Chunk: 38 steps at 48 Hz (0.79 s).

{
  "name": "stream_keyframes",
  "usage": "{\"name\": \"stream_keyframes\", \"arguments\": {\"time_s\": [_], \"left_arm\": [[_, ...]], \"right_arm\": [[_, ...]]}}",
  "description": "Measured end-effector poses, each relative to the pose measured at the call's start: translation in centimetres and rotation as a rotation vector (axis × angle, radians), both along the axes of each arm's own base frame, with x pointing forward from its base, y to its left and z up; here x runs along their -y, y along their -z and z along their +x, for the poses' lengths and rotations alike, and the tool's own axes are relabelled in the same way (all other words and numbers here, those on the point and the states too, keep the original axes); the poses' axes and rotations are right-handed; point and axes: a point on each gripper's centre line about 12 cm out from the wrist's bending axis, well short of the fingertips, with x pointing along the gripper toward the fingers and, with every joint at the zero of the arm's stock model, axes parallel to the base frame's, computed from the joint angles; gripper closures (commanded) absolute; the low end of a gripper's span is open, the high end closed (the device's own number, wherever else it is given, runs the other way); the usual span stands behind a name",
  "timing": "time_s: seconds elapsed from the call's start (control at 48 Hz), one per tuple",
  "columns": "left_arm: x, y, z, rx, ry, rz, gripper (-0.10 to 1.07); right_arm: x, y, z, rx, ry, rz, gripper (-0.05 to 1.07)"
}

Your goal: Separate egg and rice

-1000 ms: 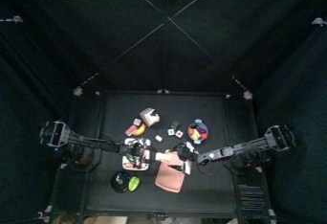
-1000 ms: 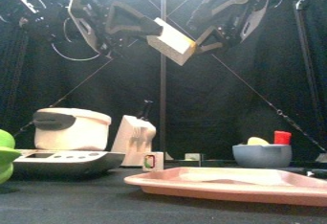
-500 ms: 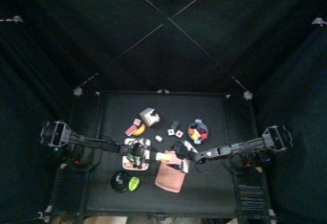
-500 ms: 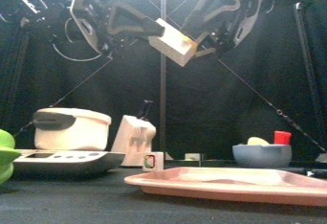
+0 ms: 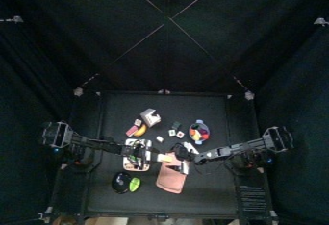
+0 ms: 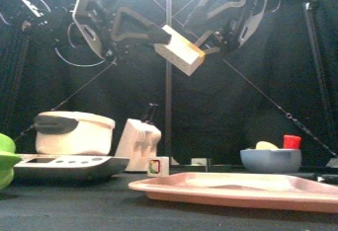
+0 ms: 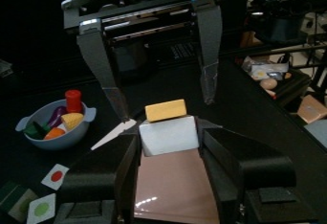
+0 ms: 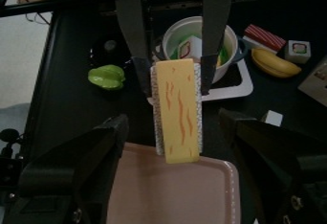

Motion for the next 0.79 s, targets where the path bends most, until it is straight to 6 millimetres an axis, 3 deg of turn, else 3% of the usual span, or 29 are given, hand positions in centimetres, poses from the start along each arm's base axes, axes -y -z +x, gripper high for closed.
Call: {"name": "stream_keyframes", "arguments": {"time_s": [0.375, 0.667, 0.792], "left_arm": [[0.0, 0.0, 0.0, 0.0, 0.0, 0.0, 0.47], [0.0, 0.0, 0.0, 0.0, 0.0, 0.0, 0.47], [0.1, 0.0, -0.01, 0.0, 0.002, -0.001, 0.47]], "right_arm": [[-0.11, -0.02, 0.02, 0.002, -0.011, 0.006, 0.01], [0.01, -0.02, 0.03, 0.002, -0.008, 0.006, 0.31], [0.21, -0.02, 0.05, 0.002, 0.001, 0.014, 0.38]]}}
